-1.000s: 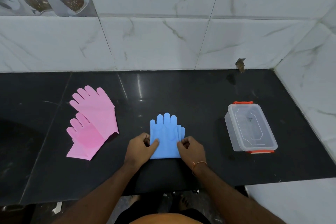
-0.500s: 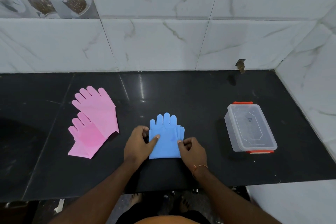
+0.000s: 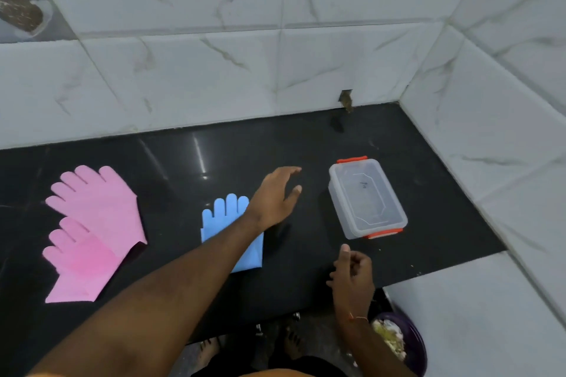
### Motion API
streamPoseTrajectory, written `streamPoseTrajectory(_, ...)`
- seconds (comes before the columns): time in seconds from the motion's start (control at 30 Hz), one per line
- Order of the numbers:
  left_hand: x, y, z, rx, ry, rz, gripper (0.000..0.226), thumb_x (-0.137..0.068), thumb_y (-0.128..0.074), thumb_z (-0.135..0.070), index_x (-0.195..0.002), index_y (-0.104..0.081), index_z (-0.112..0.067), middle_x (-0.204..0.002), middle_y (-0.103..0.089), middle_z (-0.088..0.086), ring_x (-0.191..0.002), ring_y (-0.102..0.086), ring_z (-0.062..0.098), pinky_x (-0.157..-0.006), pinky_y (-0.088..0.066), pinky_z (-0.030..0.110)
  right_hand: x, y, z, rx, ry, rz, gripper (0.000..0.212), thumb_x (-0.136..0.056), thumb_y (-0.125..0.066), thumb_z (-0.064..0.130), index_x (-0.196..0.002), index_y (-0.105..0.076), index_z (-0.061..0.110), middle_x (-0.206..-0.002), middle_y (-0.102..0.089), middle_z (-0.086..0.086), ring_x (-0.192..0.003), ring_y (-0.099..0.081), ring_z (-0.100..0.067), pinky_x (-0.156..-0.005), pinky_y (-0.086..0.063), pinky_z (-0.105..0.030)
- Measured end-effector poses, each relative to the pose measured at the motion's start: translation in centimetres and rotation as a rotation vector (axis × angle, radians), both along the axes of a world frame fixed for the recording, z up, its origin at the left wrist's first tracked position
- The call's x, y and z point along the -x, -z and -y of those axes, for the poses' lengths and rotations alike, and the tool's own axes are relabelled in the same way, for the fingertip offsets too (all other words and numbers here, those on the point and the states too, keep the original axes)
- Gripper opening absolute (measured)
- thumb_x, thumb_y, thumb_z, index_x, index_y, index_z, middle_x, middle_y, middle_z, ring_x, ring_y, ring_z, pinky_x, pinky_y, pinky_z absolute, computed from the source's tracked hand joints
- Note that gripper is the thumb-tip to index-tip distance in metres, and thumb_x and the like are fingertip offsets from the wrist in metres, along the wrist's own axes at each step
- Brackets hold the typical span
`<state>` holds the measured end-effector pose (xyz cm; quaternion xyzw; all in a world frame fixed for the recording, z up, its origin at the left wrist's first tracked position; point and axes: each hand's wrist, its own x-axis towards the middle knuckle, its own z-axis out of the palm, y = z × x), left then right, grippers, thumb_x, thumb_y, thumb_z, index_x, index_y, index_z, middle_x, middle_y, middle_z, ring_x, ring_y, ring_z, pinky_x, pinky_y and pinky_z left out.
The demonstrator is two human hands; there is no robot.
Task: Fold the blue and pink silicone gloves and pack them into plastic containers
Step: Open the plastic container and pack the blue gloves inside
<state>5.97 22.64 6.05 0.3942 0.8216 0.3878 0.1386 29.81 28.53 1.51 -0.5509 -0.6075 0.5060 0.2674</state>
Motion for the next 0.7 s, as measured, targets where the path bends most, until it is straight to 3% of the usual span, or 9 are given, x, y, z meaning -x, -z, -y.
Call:
streamPoseTrajectory(0.07, -0.6, -0.5, -3.8, 0.022, 0.047, 0.059, 0.057, -0.109, -0.061, -0.029, -0.163, -0.045, -0.019, -0.166, -0.049, 0.004, -0.154, -0.044, 0.021, -0.128, -0.036, 0.040, -1.0, -0.7, -1.5, 0.019, 0.083, -0.029, 0.035, -0.095, -0.057, 0.065, -0.101, -0.058, 0.030, -0.089, -0.073, -0.004, -0.073, -0.074, -0.023, -0.060, -0.064, -0.041)
streamPoseTrajectory(0.17, -1.8, -1.0, -9.0, 0.043, 0.074, 0.167, 0.065, -0.110, -0.058, -0.029, -0.169, -0.032, -0.019, -0.174, -0.038, 0.005, -0.161, -0.035, 0.022, -0.130, -0.029, 0.043, -2.1, -1.3, -4.2, 0.073, 0.143, -0.050, 0.042, -0.101, -0.056, 0.059, -0.122, -0.057, 0.023, -0.097, -0.074, -0.003, -0.077, -0.074, -0.022, -0.057, -0.061, -0.034)
streamPoseTrajectory(0.33, -2.5, -0.2, -14.1, 0.140, 0.045, 0.355, 0.073, -0.112, -0.056, -0.029, -0.173, -0.016, -0.028, -0.174, -0.037, 0.003, -0.154, -0.046, 0.025, -0.121, -0.044, 0.045, -2.9, -1.6, -8.2, 0.147, 0.020, 0.028, 0.064, -0.104, -0.049, 0.059, -0.156, -0.036, 0.024, -0.105, -0.069, 0.007, -0.087, -0.073, -0.019, -0.061, -0.063, -0.032)
streamPoseTrajectory(0.43, -2.3, 0.2, -14.7, 0.173, 0.006, 0.316, 0.068, -0.111, -0.057, -0.031, -0.171, -0.024, -0.026, -0.169, -0.043, 0.005, -0.148, -0.053, 0.026, -0.117, -0.048, 0.045, -2.8, -1.6, -9.8, 0.125, -0.080, 0.086, 0.066, -0.102, -0.050, 0.061, -0.157, -0.033, 0.029, -0.117, -0.070, 0.005, -0.093, -0.074, -0.021, -0.077, -0.067, -0.046)
streamPoseTrajectory(0.53, -1.6, 0.1, -13.3, 0.235, 0.007, 0.220, 0.062, -0.110, -0.058, -0.032, -0.166, -0.036, -0.021, -0.161, -0.051, 0.008, -0.141, -0.057, 0.026, -0.116, -0.050, 0.046, -2.7, -1.5, -11.0, 0.074, -0.103, 0.078, 0.061, -0.101, -0.053, 0.059, -0.153, -0.039, 0.031, -0.122, -0.069, 0.005, -0.105, -0.072, -0.027, -0.092, -0.061, -0.057)
streamPoseTrajectory(0.63, -1.3, 0.2, -10.3, 0.238, 0.014, 0.162, 0.030, -0.108, -0.055, -0.031, -0.133, -0.064, -0.016, -0.124, -0.071, 0.008, -0.107, -0.071, 0.022, -0.100, -0.061, 0.048, -2.4, -1.5, -12.1, 0.032, -0.155, 0.072, 0.051, -0.103, -0.051, 0.058, -0.149, -0.049, 0.034, -0.116, -0.073, 0.007, -0.103, -0.073, -0.026, -0.093, -0.061, -0.057)
streamPoseTrajectory(0.7, -1.7, 0.5, -7.8, 0.248, -0.044, 0.173, 0.022, -0.109, -0.055, -0.037, -0.113, -0.067, -0.019, -0.105, -0.073, 0.004, -0.092, -0.072, 0.019, -0.087, -0.064, 0.045, -1.9, -1.5, -12.9, -0.013, -0.200, 0.068, 0.039, -0.103, -0.050, 0.061, -0.137, -0.058, 0.043, -0.108, -0.075, 0.011, -0.098, -0.074, -0.020, -0.088, -0.064, -0.053)
